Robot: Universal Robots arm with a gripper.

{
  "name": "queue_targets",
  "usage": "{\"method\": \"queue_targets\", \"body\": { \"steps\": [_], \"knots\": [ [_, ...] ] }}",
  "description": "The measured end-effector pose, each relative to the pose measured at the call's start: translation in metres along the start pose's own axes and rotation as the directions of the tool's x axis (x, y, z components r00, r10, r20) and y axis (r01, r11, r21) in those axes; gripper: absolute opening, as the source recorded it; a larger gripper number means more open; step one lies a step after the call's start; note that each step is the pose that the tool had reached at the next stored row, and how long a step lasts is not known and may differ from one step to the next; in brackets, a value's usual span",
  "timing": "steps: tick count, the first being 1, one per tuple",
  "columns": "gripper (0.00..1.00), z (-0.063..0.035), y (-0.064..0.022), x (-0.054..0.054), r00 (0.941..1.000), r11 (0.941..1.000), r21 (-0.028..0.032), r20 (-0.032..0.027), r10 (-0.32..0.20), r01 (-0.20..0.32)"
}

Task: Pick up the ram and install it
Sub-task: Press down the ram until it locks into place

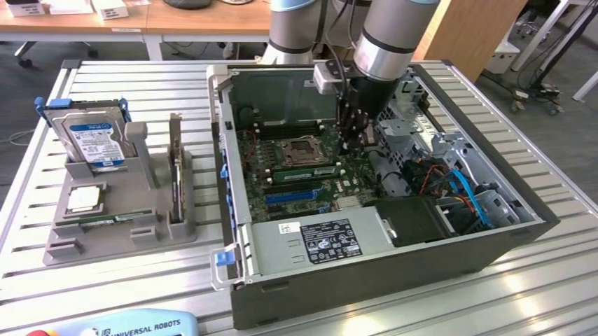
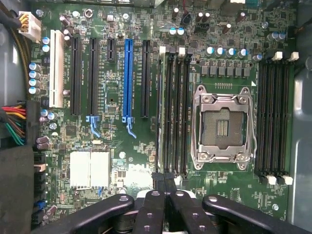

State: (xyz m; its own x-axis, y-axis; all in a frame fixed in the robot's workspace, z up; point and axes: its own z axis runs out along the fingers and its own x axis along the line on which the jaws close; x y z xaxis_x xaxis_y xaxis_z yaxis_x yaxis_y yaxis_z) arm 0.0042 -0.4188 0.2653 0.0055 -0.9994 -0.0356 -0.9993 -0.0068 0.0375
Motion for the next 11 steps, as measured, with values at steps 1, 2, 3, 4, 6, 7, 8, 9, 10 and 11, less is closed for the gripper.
{"method": "queue_targets", "body": {
  "steps": [1, 2, 3, 4, 6, 7, 8, 9, 10, 11],
  "knots": [
    [0.10, 0.0007, 0.0000, 0.000, 1.0000, 1.0000, 0.0000, 0.0001, 0.000, 0.000],
    [0.10, 0.0016, -0.0001, 0.000, 1.0000, 1.0000, -0.0001, 0.0000, 0.000, 0.000],
    [0.10, 0.0025, -0.0001, 0.000, 1.0000, 1.0000, 0.0000, 0.0000, 0.000, 0.000],
    [0.10, 0.0037, -0.0002, 0.000, 1.0000, 1.0000, 0.0000, -0.0001, 0.000, 0.000],
    [0.10, 0.0061, -0.0002, 0.000, 1.0000, 1.0000, 0.0000, 0.0000, 0.000, 0.000],
    [0.10, 0.0073, -0.0003, 0.000, 1.0000, 1.0000, -0.0001, -0.0001, 0.000, 0.000],
    [0.10, 0.0085, -0.0003, 0.000, 1.0000, 1.0000, 0.0000, 0.0000, 0.000, 0.000],
    [0.10, 0.0096, -0.0004, 0.000, 1.0000, 1.0000, 0.0000, -0.0001, 0.000, 0.000],
    [0.10, 0.0106, -0.0004, 0.000, 1.0000, 1.0000, 0.0000, 0.0000, 0.000, 0.000],
    [0.10, 0.0116, -0.0005, 0.000, 1.0000, 1.0000, 0.0000, 0.0000, 0.000, 0.000]
  ]
}}
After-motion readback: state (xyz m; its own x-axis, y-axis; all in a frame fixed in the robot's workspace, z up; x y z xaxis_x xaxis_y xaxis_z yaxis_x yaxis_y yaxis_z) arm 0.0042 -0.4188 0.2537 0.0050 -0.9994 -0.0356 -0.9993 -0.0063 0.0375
